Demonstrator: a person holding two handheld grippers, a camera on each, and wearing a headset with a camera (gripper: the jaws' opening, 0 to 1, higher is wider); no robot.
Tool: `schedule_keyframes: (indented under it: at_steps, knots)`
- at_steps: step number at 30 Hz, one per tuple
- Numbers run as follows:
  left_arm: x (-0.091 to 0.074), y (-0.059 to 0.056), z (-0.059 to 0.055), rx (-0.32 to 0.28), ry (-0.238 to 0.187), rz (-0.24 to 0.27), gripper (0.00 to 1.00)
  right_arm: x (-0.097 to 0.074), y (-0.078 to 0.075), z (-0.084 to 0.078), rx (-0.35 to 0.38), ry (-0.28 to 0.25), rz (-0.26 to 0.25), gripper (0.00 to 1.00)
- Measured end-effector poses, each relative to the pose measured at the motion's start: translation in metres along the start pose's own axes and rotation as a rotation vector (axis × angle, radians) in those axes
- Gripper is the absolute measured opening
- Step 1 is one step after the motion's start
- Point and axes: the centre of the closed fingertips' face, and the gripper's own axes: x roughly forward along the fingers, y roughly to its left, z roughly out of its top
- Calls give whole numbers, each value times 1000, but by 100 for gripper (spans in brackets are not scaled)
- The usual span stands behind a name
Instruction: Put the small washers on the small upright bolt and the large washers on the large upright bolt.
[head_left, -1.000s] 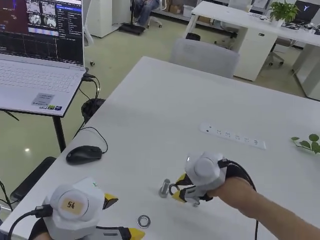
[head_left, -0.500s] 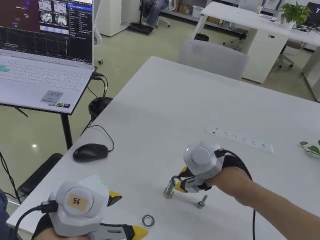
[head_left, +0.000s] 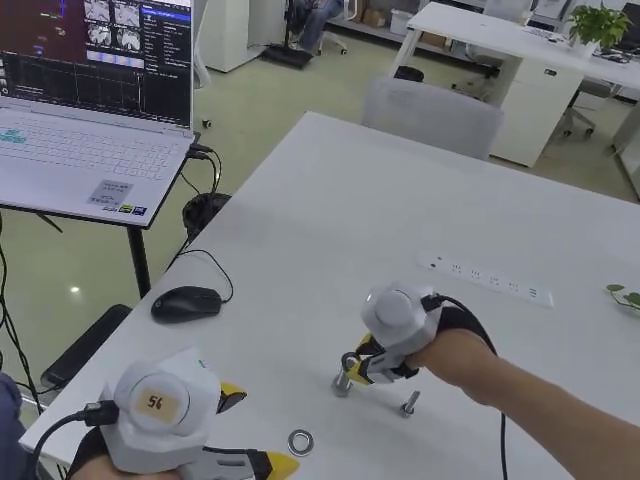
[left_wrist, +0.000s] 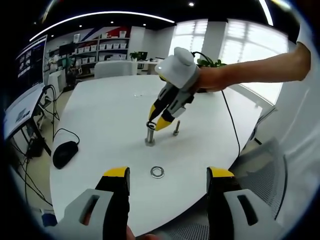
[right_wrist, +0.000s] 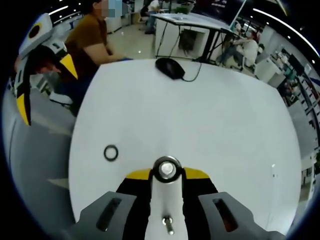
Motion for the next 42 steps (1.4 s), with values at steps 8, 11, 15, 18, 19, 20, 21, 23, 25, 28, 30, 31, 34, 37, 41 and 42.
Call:
schedule_keyframes:
  at_steps: [8,11,15,18,19,20,21,23,25,28,30,31,34,37,41,42]
  knots:
    - [-1,1,0,0,2,2,61,5,0,-1,-1,15,9,23]
    - [-1,0,0,1,3,1,61,7,1,-2,1,23,13,23]
    - [0,0,0,0,4,1,61,10,2,-3,-3,35,14,23]
    - [1,0,1,1,4,0,61,14,2,-5,-5,45,16,23]
    - [1,0,1,0,4,-1,61,15,2,-5,-5,46,18,23]
    - [2,-1,1,1,4,-2,61,16,2,-6,-4,50,19,23]
    - [2,-1,1,2,4,-2,61,17,2,-6,-2,54,19,23]
    - [3,-2,2,2,4,-6,61,20,3,-8,4,64,22,23]
    - [3,-2,2,6,7,-8,61,23,3,-10,9,70,23,23]
    - [3,-3,3,12,9,-9,61,27,4,-12,20,78,22,23]
    - [3,-2,4,12,8,-8,61,30,5,-14,21,84,22,24]
    - [3,-1,4,12,8,-6,61,32,5,-15,24,84,20,24]
    - [3,0,5,12,9,-6,61,37,6,-18,32,98,23,24]
    - [4,-1,5,18,13,-7,61,41,8,-22,33,109,24,24]
    - [4,-1,4,18,18,-8,61,45,9,-24,40,116,18,24]
    - [4,-2,4,20,21,-8,61,47,9,-24,45,117,19,24]
